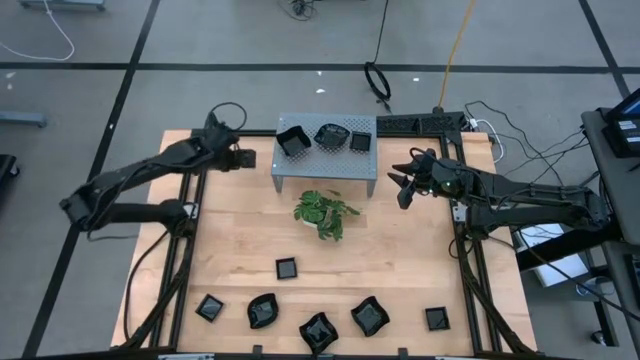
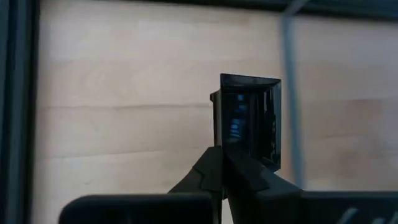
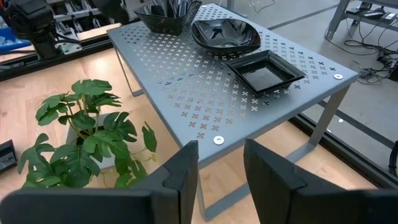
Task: Pick & Place Mini shaped plates
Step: Stack the square plate on top of the stacked square plates on the shelf
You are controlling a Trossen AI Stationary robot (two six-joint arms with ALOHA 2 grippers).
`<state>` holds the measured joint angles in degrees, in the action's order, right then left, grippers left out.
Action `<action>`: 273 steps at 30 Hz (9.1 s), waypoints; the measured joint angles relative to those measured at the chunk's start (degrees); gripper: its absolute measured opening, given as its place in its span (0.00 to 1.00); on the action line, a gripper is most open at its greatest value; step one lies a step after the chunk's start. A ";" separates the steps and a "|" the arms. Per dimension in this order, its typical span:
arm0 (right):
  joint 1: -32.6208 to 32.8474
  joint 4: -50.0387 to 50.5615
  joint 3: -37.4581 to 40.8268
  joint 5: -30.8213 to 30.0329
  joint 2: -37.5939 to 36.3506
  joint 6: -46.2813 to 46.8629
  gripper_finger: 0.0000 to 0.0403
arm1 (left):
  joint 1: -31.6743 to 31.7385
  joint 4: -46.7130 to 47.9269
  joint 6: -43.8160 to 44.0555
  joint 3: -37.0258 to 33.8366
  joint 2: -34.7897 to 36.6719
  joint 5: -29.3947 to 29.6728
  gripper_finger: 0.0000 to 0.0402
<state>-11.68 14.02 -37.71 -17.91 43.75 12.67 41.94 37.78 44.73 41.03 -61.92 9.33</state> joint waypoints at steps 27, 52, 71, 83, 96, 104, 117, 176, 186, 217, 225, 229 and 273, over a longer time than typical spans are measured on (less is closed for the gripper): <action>0.00 -0.02 0.00 0.07 -0.02 0.09 0.29 | -52.39 -51.36 8.32 0.11 -4.24 14.73 0.01; 0.18 -5.62 0.02 0.17 -0.02 9.83 0.29 | -44.01 -35.85 -3.71 37.83 -48.65 -9.63 0.02; 0.94 -5.68 0.02 0.11 0.53 12.34 0.29 | -46.73 -36.24 -9.96 40.07 -56.28 -3.24 0.01; 5.83 -6.14 0.02 -0.11 3.72 12.20 0.29 | -49.05 -33.70 -10.59 40.12 -58.50 -1.82 0.02; 10.17 -6.02 0.02 0.03 5.92 7.27 0.33 | -48.85 -29.27 -11.11 42.11 -57.37 -2.37 0.18; 16.06 -4.14 0.02 10.72 6.18 1.37 0.38 | -48.61 -23.02 -22.82 47.87 -52.51 -1.79 0.40; 24.70 -2.59 -0.04 14.95 20.50 -10.03 0.36 | -46.66 -13.66 -26.01 48.74 -34.43 -0.11 0.44; 27.74 -13.13 0.09 5.17 20.21 -22.63 0.00 | -47.22 -5.81 -23.53 48.70 -19.37 1.31 0.44; 14.21 -14.71 -0.95 -4.55 10.32 -14.89 0.00 | -46.21 -8.39 -23.64 48.70 -19.37 1.43 0.44; -14.04 -5.81 -23.19 13.98 35.69 -33.33 0.00 | -23.25 -12.97 -51.86 48.80 -16.57 20.21 0.44; -14.00 -6.46 -23.19 14.45 36.02 -39.07 0.00 | -17.87 -11.98 -52.11 48.74 -15.48 17.30 0.44; -14.35 -5.98 -23.19 12.05 36.00 -40.67 0.00 | -16.06 -10.79 -52.07 48.74 -15.22 15.36 0.44; -16.11 -7.34 -23.17 12.02 36.00 -38.73 0.01 | -12.34 -10.53 -52.02 48.74 -15.29 14.51 0.44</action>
<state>-27.79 6.68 -60.88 -5.89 79.75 -26.06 29.61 27.24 -7.29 89.78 -77.21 23.83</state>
